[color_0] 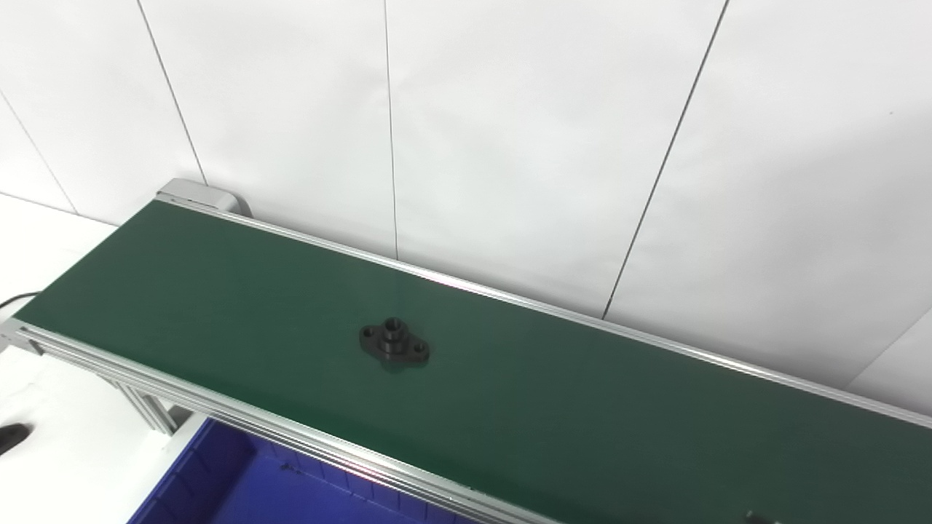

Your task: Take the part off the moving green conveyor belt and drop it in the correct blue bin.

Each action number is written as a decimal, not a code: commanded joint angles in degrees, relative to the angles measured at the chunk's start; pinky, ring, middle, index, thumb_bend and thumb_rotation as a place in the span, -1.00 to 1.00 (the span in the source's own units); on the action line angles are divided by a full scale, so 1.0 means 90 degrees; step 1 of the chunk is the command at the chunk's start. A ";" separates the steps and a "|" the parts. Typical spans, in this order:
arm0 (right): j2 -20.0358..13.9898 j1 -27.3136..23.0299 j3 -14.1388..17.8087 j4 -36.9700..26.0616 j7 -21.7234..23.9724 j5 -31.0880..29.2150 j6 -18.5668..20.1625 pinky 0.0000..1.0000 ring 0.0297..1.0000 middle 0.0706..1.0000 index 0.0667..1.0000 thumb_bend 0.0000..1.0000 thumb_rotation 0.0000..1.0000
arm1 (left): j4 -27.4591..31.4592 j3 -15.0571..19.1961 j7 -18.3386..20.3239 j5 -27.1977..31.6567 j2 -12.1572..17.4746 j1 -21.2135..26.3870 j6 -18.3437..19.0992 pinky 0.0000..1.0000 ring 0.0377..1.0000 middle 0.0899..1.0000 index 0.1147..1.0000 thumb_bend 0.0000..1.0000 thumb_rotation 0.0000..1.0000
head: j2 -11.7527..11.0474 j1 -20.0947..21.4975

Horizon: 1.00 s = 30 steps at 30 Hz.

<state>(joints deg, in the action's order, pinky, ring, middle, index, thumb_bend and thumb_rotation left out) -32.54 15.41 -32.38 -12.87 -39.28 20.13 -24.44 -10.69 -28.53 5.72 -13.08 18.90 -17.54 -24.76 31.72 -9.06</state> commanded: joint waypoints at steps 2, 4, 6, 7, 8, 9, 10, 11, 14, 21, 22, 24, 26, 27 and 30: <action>0.0005 -0.0260 0.0291 -0.0346 0.0400 -0.0344 -0.0275 0.27 0.35 0.46 0.60 0.94 -0.37 | 0.0173 0.0035 -0.0112 -0.0026 0.0005 0.0052 -0.0237 0.39 0.61 0.70 0.56 0.90 -0.45 | 0.0145 0.0173; 0.0114 -0.0328 0.0499 -0.0374 0.0645 -0.0419 -0.0275 0.30 0.36 0.46 0.60 0.93 -0.32 | 0.0190 0.0071 -0.0071 -0.0032 0.0003 0.0051 -0.0236 0.41 0.62 0.71 0.57 0.90 -0.44 | 0.0221 0.0289; 0.0288 -0.0472 0.0728 -0.0281 0.0825 -0.0456 -0.0275 0.28 0.32 0.43 0.58 0.92 -0.25 | 0.0213 0.0061 -0.0043 -0.0054 0.0034 0.0074 -0.0238 0.43 0.64 0.72 0.59 0.89 -0.44 | 0.0283 0.0425; 0.0379 -0.0545 0.0850 -0.0219 0.0983 -0.0509 -0.0274 0.27 0.31 0.43 0.58 0.91 -0.23 | 0.0206 0.0045 -0.0034 -0.0023 0.0052 0.0096 -0.0239 0.43 0.64 0.72 0.59 0.89 -0.44 | 0.0321 0.0515; 0.0456 -0.0585 0.0956 -0.0181 0.1126 -0.0549 -0.0274 0.27 0.31 0.42 0.57 0.89 -0.22 | 0.0198 0.0033 -0.0028 0.0003 0.0065 0.0112 -0.0240 0.44 0.65 0.73 0.60 0.88 -0.46 | 0.0327 0.0532; 0.0534 -0.0648 0.1055 -0.0124 0.1313 -0.0609 -0.0270 0.27 0.30 0.42 0.56 0.88 -0.22 | 0.0172 0.0012 -0.0059 0.0015 0.0077 0.0135 -0.0240 0.45 0.65 0.73 0.61 0.88 -0.46 | 0.0361 0.0600; 0.0601 -0.0711 0.1141 -0.0069 0.1482 -0.0646 -0.0270 0.25 0.30 0.42 0.56 0.86 -0.22 | 0.0157 0.0005 -0.0076 0.0023 0.0086 0.0149 -0.0240 0.45 0.65 0.73 0.62 0.89 -0.46 | 0.0403 0.0646; 0.0669 -0.0775 0.1230 -0.0019 0.1642 -0.0629 -0.0262 0.24 0.30 0.43 0.56 0.83 -0.22 | 0.0163 0.0022 -0.0090 -0.0001 0.0082 0.0143 -0.0240 0.46 0.65 0.73 0.62 0.90 -0.46 | 0.0418 0.0669; 0.0907 -0.0902 0.1508 0.0022 0.2098 -0.0584 -0.0175 0.23 0.31 0.43 0.56 0.80 -0.20 | 0.0233 0.0103 -0.0036 0.0017 0.0070 0.0107 -0.0239 0.48 0.66 0.73 0.63 0.91 -0.48 | 0.0576 0.0755; 0.1416 -0.1337 0.1970 -0.0095 0.3083 -0.0167 0.0549 0.28 0.33 0.42 0.53 0.76 -0.10 | 0.0406 0.0262 0.0099 0.0012 0.0104 0.0062 -0.0235 0.55 0.71 0.77 0.66 0.92 -0.43 | 0.0843 0.1160; 0.1476 -0.1411 0.1998 -0.0097 0.3216 -0.0100 0.0631 0.28 0.33 0.42 0.53 0.76 -0.10 | 0.0411 0.0256 0.0106 0.0053 0.0130 0.0068 -0.0236 0.55 0.71 0.77 0.66 0.91 -0.43 | 0.0857 0.1229; 0.1612 -0.1583 0.2013 -0.0077 0.3469 0.0032 0.0805 0.22 0.32 0.42 0.51 0.73 -0.12 | 0.0414 0.0227 0.0080 0.0143 0.0202 0.0080 -0.0239 0.57 0.71 0.79 0.68 0.90 -0.47 | 0.0908 0.1440; 0.1746 -0.1680 0.2038 -0.0073 0.3638 0.0171 0.0961 0.20 0.32 0.42 0.50 0.72 -0.11 | 0.0417 0.0217 0.0066 0.0230 0.0253 0.0089 -0.0239 0.57 0.72 0.79 0.69 0.89 -0.48 | 0.0953 0.1620; 0.1821 -0.1722 0.2045 -0.0079 0.3721 0.0237 0.1051 0.20 0.32 0.42 0.49 0.71 -0.11 | 0.0431 0.0223 0.0062 0.0270 0.0278 0.0087 -0.0240 0.59 0.73 0.80 0.70 0.88 -0.48 | 0.0988 0.1792; 0.2060 -0.1838 0.2023 -0.0193 0.4028 0.0396 0.1455 0.22 0.33 0.42 0.50 0.69 -0.13 | 0.0501 0.0251 0.0070 0.0361 0.0385 0.0070 -0.0240 0.64 0.75 0.80 0.71 0.86 -0.48 | 0.1082 0.2077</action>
<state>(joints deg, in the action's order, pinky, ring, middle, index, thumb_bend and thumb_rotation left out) -14.62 0.01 -14.58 -12.18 -3.93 23.16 -13.07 -8.33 -26.64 6.66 -11.02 21.59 -16.94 -24.81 41.13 8.79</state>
